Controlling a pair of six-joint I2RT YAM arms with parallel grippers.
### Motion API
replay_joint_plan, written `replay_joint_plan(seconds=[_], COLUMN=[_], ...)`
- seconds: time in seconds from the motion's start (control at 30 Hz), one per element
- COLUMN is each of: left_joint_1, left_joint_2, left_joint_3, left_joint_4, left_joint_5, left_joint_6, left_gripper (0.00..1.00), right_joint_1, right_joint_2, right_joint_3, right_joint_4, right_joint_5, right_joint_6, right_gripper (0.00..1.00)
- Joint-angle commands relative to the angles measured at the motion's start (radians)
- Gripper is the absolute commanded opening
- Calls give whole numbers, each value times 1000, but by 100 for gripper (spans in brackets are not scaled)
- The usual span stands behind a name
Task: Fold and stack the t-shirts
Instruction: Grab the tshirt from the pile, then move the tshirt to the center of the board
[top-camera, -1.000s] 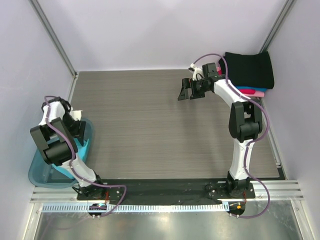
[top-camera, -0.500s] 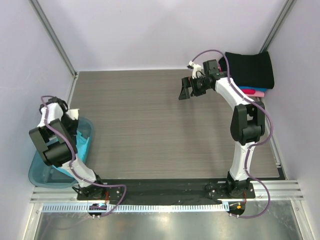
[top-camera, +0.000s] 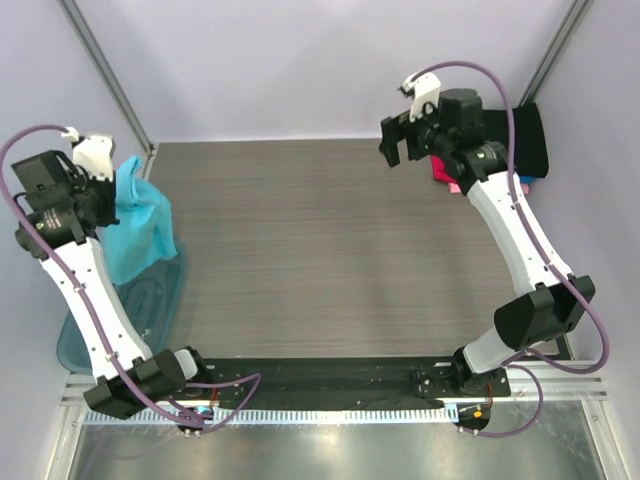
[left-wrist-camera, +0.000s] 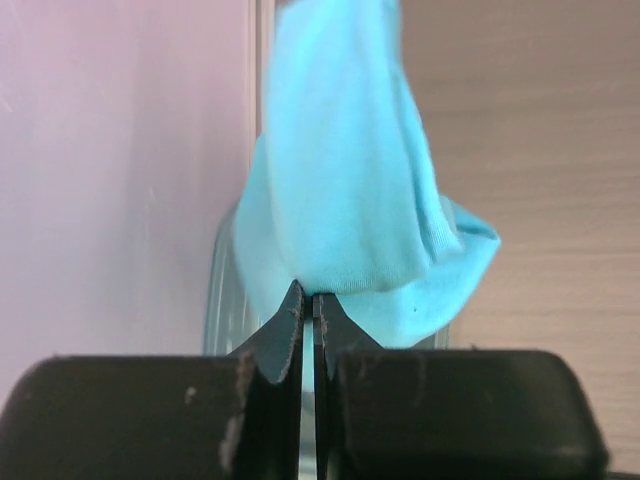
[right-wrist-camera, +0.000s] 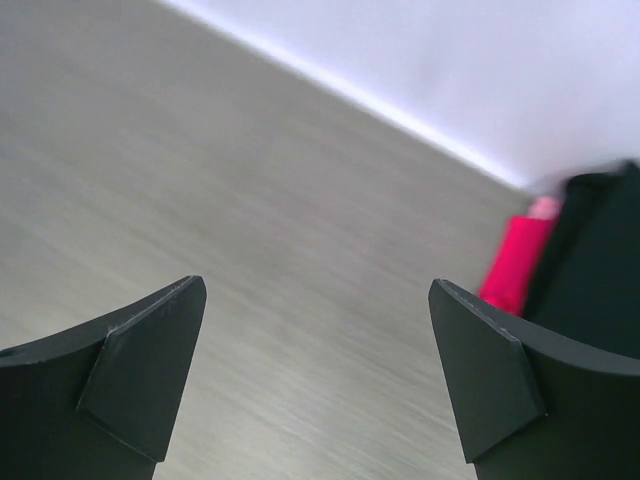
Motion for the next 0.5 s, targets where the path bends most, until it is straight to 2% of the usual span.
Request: replay_joint_plan(seconds=[0.0, 0.1, 0.17, 0.2, 0.23, 0.3, 0.33, 0.4, 0.43, 0.47], left_joint_1=[-2, -38, -127, -170, -274, -375, -466, -570, -673, -725], left_joint_2=[-5, 16, 38, 73, 92, 130, 165, 194, 231, 248], left_joint_3=[140, 260, 315, 382, 412, 484, 493, 498, 496, 495], left_joint_4=[-5, 35, 61, 70, 62, 33, 26, 7, 0, -11], left_joint_5=[239, 381, 394, 386, 377, 369, 377, 357, 313, 287], left_joint_6=[-36, -141, -200, -217, -225, -216, -208, -200, -191, -171], left_gripper=[0, 0, 0, 0, 0, 0, 0, 0, 0, 0], right_joint_1=[-6, -8, -6, -8, -8, -9, -9, -9, -9, -9], right_joint_2=[10, -85, -129, -137, -145, -175, -189, -227, -237, -249], right_joint_3=[157, 90, 63, 49, 43, 14, -3, -56, -72, -86], right_joint_4=[-56, -30, -7, -7, -7, -5, -4, -1, -1, -4], right_joint_5=[174, 174, 194, 258, 275, 281, 253, 211, 174, 174], right_joint_6=[36, 9, 1, -1, 4, 9, -8, -31, -42, -43], right_gripper=[100, 100, 100, 100, 100, 100, 100, 100, 100, 100])
